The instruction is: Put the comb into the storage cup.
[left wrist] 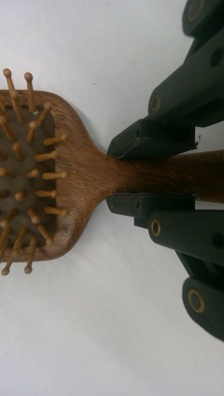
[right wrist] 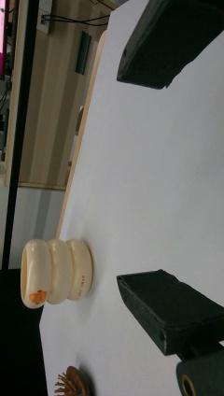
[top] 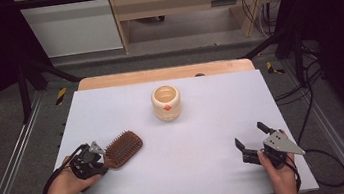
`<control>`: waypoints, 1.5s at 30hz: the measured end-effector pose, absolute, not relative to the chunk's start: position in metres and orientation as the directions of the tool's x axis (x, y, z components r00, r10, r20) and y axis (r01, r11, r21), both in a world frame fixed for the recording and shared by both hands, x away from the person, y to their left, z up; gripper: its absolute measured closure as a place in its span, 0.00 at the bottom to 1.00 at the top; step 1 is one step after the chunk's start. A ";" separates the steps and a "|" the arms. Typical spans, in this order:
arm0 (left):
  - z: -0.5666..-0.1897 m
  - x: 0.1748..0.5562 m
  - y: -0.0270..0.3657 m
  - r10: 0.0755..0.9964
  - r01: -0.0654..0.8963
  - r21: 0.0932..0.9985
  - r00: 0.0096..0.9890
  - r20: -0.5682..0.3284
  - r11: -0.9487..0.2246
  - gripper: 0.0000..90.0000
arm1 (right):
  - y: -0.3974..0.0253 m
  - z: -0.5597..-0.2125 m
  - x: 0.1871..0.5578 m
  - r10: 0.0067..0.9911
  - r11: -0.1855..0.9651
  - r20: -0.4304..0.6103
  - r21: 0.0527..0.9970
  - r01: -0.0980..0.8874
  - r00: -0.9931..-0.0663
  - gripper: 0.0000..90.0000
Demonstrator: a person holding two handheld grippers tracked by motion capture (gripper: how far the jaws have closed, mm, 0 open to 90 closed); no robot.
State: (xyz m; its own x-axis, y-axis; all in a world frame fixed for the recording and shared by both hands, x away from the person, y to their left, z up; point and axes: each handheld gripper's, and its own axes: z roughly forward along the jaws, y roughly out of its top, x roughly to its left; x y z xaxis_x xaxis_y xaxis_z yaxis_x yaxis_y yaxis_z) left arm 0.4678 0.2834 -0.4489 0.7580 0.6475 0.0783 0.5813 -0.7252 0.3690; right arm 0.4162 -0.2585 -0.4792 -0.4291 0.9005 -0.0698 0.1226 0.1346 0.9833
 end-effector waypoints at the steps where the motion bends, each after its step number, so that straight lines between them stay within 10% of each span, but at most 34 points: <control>1: -0.449 0.467 0.283 0.650 0.580 0.378 0.755 0.083 -0.722 0.81 | -0.259 -0.479 0.416 0.901 0.132 -0.068 0.984 0.120 -0.428 0.05; 23: -0.435 0.457 0.250 0.741 0.358 0.793 0.651 0.166 -0.493 0.81 | -0.256 -0.480 0.416 0.889 0.147 -0.063 0.977 0.153 -0.453 0.06; 45: -0.451 0.437 0.244 0.738 0.296 0.838 0.652 0.173 -0.458 0.81 | -0.180 -0.452 0.414 0.824 0.115 0.044 0.963 0.243 -0.564 0.07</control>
State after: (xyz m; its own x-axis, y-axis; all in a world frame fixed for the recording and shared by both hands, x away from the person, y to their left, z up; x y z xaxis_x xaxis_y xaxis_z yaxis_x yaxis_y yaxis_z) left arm 0.4373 0.2441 -0.4506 0.6520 0.7382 0.1732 0.2965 -0.4584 0.8378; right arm 0.4141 -0.1795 -0.4520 -0.5642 0.8245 0.0444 0.2435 0.1148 0.9631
